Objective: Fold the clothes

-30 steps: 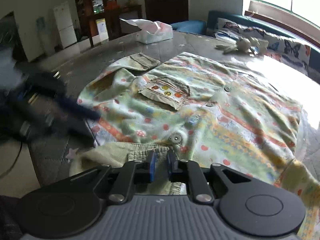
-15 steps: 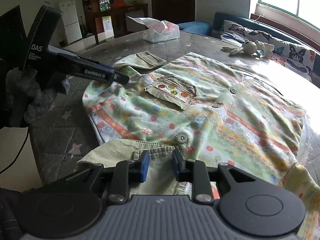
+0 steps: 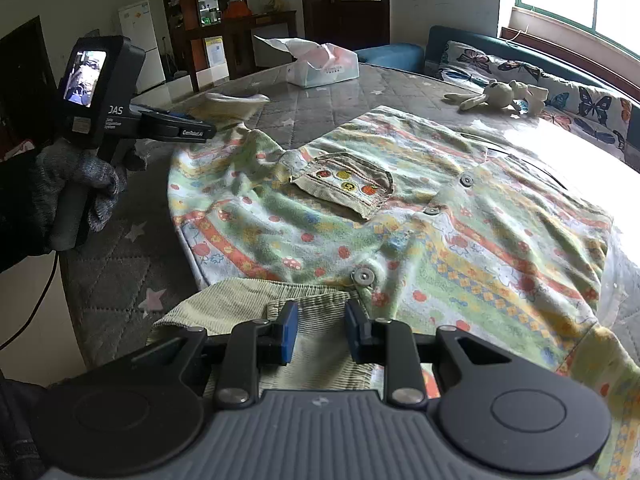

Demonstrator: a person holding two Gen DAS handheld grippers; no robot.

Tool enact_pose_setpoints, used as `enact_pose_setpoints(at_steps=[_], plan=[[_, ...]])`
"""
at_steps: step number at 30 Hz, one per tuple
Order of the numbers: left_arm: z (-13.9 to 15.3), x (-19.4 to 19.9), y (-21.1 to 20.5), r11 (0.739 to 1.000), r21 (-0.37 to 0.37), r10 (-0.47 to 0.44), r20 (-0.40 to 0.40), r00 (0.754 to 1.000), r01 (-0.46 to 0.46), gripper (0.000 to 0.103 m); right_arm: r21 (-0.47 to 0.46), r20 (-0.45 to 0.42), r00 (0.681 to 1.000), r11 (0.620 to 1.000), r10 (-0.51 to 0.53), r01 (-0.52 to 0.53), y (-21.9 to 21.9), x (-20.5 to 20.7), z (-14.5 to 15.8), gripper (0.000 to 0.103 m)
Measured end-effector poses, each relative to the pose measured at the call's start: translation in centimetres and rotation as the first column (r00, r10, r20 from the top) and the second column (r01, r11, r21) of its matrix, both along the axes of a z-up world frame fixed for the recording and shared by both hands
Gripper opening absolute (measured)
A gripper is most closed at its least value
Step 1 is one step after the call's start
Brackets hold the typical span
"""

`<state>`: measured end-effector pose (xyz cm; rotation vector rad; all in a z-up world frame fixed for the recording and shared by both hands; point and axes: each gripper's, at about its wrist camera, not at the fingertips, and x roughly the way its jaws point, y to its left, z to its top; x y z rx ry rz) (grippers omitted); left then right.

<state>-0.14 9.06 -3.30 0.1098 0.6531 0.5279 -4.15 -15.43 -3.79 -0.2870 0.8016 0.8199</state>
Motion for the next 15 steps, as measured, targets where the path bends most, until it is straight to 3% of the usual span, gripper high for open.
enact_pose_setpoints(at_steps=[6,10,15], plan=[[-0.2,-0.4,4.5,0.99,-0.018,0.136,-0.011,0.991,-0.136,0.037,0.001,0.0,1.0,1.0,-0.001,0.001,0.0,0.0,0.0,0.026],[0.1,-1.1,6.8,0.983,-0.085,0.164,0.002,0.986,-0.164,0.044,0.0,0.0,1.0,1.0,-0.001,0.001,0.1,0.0,0.0,0.026],[0.2,-0.6,7.9,0.981,-0.14,0.136,0.016,0.991,-0.132,0.046,0.001,-0.002,1.0,1.0,0.003,-0.003,0.3,-0.1,0.0,0.033]])
